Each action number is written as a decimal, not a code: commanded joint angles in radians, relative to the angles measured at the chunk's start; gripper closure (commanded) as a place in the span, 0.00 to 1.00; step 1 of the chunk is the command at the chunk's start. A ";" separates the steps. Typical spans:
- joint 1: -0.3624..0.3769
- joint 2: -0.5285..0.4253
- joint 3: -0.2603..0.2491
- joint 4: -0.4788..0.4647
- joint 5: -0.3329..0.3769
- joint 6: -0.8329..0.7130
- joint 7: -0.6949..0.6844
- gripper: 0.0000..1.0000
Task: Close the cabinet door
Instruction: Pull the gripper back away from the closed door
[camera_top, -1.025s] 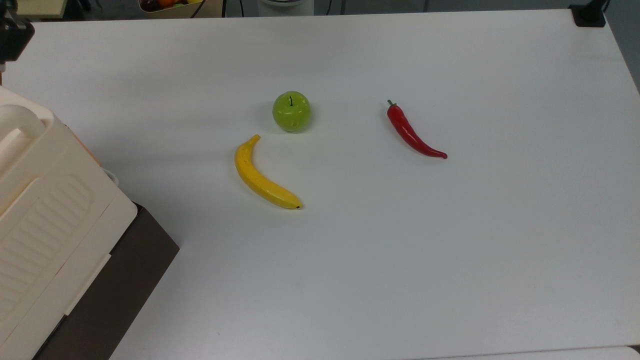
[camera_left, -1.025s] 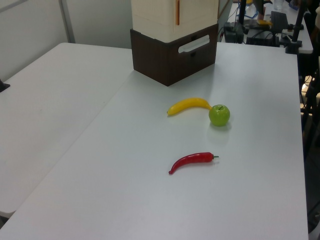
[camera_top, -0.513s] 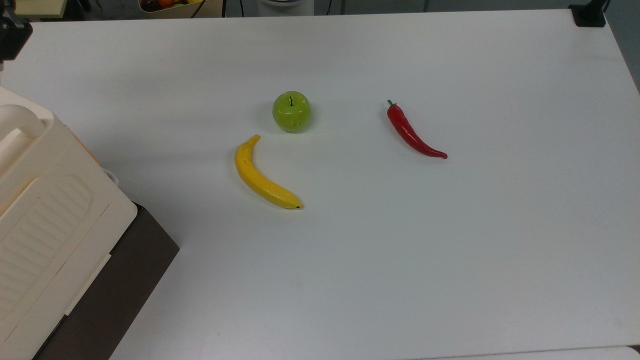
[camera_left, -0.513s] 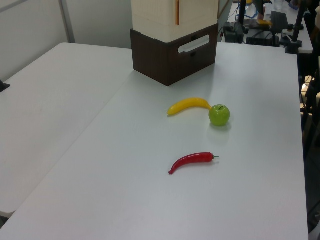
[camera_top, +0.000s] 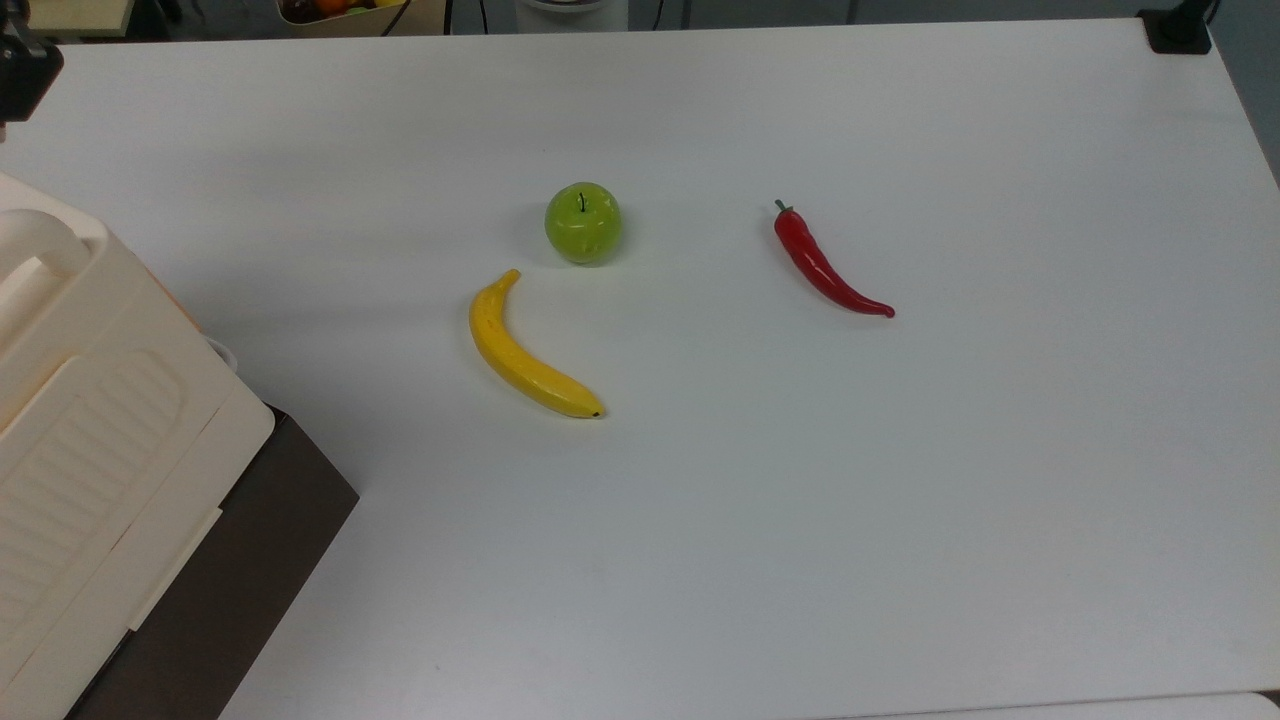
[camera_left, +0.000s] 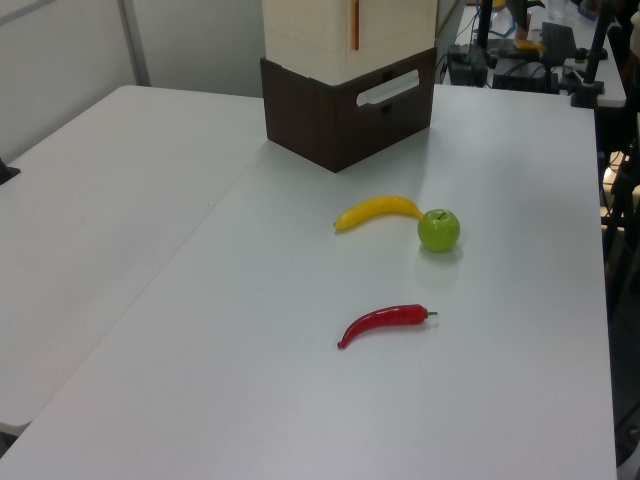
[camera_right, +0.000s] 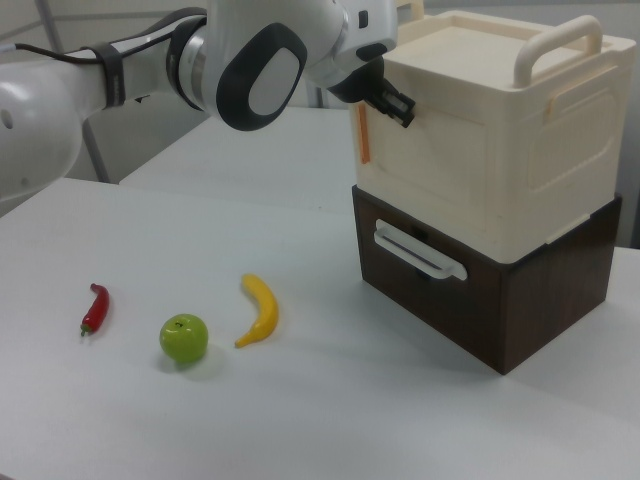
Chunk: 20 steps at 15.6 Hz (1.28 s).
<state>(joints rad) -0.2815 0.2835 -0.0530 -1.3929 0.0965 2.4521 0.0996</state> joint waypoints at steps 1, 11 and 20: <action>0.001 0.002 0.001 -0.005 0.015 0.028 -0.008 0.98; 0.007 0.000 0.002 -0.020 0.017 0.117 -0.004 0.97; 0.060 -0.050 0.010 -0.069 0.000 -0.166 -0.067 0.95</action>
<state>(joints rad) -0.2599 0.2768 -0.0479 -1.4297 0.0960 2.4208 0.0719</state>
